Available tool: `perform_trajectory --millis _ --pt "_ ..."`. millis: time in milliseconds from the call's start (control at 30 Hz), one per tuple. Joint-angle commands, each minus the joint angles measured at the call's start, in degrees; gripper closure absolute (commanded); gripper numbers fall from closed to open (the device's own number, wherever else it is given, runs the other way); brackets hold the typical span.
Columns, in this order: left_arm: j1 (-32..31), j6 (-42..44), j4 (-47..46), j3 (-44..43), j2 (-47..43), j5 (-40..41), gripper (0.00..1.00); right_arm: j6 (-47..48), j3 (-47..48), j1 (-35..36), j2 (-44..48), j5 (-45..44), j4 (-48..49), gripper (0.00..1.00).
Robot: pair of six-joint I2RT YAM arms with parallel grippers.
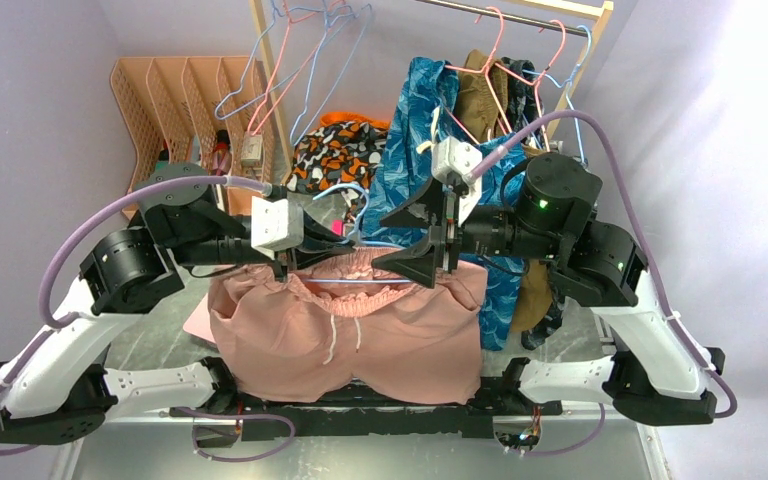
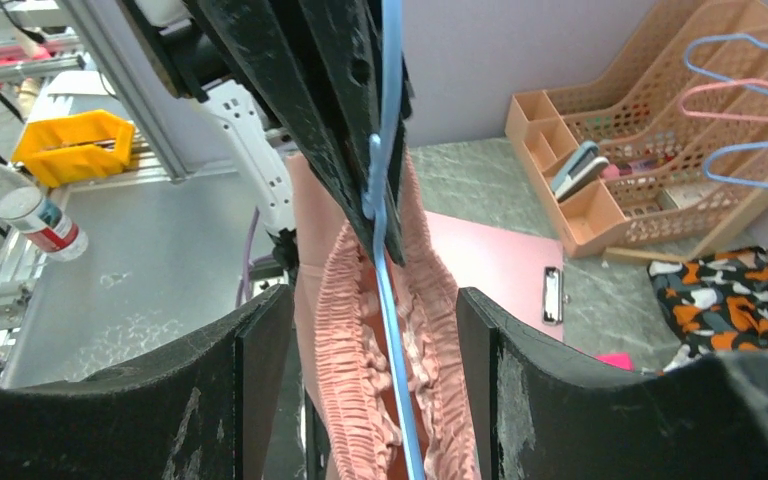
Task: Place the shorts on the hanger
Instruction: Adjust the shorts on the hanger.
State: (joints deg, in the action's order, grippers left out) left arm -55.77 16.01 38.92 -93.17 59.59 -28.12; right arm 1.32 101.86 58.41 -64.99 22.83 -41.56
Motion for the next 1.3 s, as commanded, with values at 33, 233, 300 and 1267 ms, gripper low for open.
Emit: perform_trajectory --millis 33,233,300,1267 --pt "0.05 -0.23 -1.90 -0.79 0.46 -3.41 0.93 2.21 2.95 0.04 -1.88 4.68 -0.60 0.39" --pt "0.05 -0.19 -2.43 -0.88 0.56 -4.30 0.93 2.85 1.25 0.06 -2.54 4.17 -1.90 0.50" --pt "0.05 -0.24 -2.53 -0.99 0.76 -4.67 0.93 2.91 0.94 0.05 -2.66 3.77 -1.95 0.51" --pt "0.05 0.51 -1.92 8.63 -6.23 7.96 0.38 -0.19 -4.25 0.08 1.71 6.11 3.47 1.00"
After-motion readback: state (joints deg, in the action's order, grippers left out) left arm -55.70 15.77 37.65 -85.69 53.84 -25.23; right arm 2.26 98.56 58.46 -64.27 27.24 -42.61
